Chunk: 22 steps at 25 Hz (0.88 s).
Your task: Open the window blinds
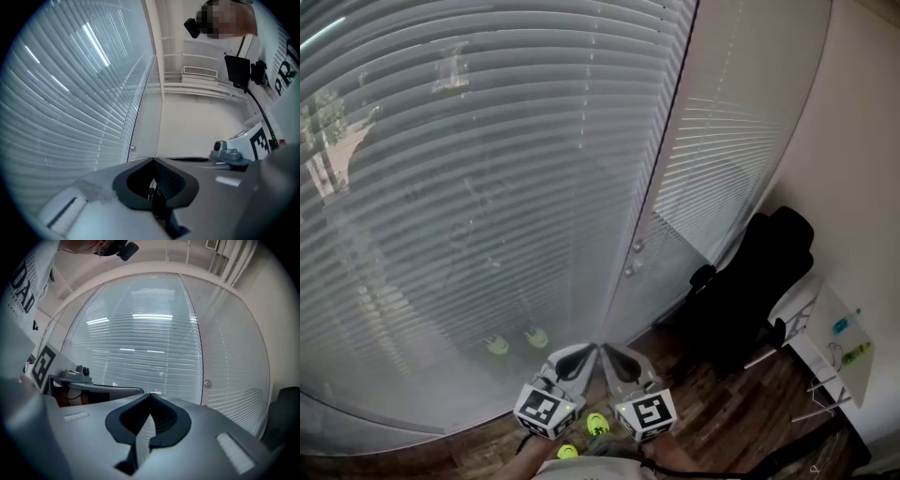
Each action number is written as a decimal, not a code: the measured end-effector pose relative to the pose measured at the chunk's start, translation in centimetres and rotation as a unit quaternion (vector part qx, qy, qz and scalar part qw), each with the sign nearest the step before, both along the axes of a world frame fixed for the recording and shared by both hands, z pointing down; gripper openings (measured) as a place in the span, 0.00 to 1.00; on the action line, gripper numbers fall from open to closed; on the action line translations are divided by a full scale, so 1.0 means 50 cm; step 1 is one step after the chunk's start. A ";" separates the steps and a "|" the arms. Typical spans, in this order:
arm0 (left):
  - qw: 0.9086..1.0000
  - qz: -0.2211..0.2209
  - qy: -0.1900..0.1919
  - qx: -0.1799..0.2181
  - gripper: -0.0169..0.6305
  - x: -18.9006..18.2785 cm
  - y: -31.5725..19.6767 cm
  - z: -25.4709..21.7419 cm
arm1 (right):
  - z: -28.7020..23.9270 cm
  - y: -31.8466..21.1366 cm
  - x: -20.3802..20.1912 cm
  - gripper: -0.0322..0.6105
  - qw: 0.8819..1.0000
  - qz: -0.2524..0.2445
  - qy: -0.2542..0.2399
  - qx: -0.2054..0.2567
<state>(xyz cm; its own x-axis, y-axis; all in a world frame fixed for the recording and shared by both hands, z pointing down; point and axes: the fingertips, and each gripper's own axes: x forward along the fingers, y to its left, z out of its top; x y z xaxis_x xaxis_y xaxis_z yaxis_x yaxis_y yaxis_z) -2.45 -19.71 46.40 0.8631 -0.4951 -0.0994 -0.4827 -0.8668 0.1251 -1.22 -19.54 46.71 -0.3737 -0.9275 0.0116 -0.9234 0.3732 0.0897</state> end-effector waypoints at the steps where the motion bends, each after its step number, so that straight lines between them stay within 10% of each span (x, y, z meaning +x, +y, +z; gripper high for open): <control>1: 1.000 -0.003 -0.003 -0.001 0.01 0.004 -0.013 0.004 | 0.006 -0.013 0.005 0.06 1.000 -0.004 0.001 0.001; 22: 0.996 -0.086 -0.022 0.016 0.01 0.165 -0.278 -0.054 | -0.060 -0.272 0.160 0.06 0.994 -0.083 0.057 0.046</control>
